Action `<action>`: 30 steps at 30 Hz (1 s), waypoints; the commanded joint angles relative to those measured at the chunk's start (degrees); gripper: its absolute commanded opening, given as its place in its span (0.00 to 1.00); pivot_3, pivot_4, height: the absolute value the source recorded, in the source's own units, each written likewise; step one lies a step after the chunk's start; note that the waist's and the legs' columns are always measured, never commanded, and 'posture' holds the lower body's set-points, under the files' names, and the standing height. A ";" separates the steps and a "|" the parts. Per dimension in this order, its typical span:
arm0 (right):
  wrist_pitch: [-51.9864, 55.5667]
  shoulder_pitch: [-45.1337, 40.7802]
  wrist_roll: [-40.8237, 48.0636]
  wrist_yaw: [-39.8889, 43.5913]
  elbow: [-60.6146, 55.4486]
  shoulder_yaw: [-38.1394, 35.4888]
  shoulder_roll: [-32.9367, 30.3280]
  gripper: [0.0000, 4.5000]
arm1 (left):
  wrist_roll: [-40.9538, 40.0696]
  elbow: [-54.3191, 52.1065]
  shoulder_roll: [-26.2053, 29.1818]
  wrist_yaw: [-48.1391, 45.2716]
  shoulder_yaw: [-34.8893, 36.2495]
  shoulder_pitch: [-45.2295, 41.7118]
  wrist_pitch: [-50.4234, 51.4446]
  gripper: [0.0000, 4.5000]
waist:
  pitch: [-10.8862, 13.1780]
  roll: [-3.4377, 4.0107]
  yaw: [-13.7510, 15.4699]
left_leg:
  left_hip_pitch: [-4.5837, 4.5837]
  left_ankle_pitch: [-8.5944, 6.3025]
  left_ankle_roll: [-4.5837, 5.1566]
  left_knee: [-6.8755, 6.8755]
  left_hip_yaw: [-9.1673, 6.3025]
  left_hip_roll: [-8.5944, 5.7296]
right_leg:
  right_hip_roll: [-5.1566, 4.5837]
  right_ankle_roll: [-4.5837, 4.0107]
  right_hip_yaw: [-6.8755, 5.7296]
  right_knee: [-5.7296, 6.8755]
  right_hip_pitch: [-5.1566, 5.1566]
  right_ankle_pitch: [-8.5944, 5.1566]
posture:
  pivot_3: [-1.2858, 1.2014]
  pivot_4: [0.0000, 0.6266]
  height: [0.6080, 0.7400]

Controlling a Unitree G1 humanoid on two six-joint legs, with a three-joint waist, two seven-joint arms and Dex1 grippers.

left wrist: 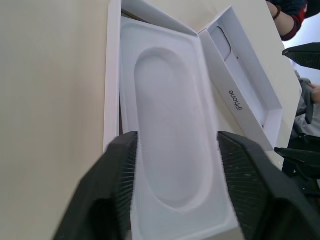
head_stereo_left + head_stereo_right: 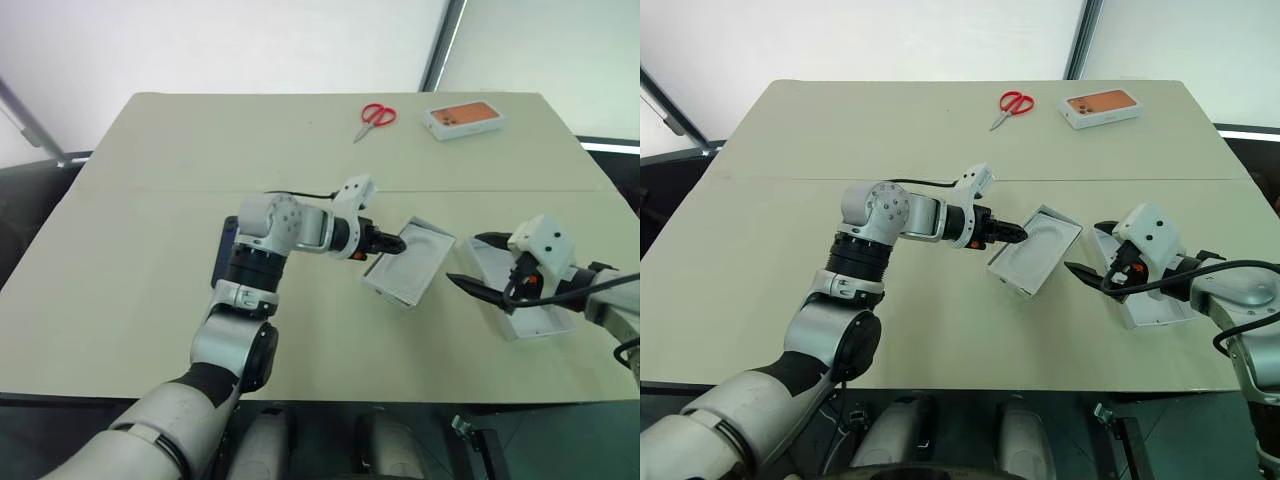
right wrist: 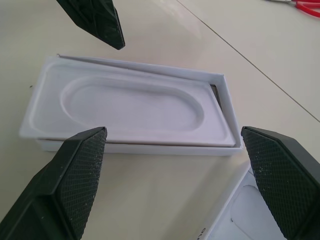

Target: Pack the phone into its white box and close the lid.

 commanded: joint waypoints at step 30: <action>17.85 -27.07 -22.18 -20.79 12.82 29.85 13.44 0.01 | 9.44 -39.25 30.87 -25.84 -11.43 39.96 -52.35 1.00 | -0.05 0.11 -0.33 | -0.08 -0.04 0.08 -0.01 -0.08 0.03 | -0.02 -0.04 0.02 -0.04 -0.06 0.00 | 0.52 0.24 0.68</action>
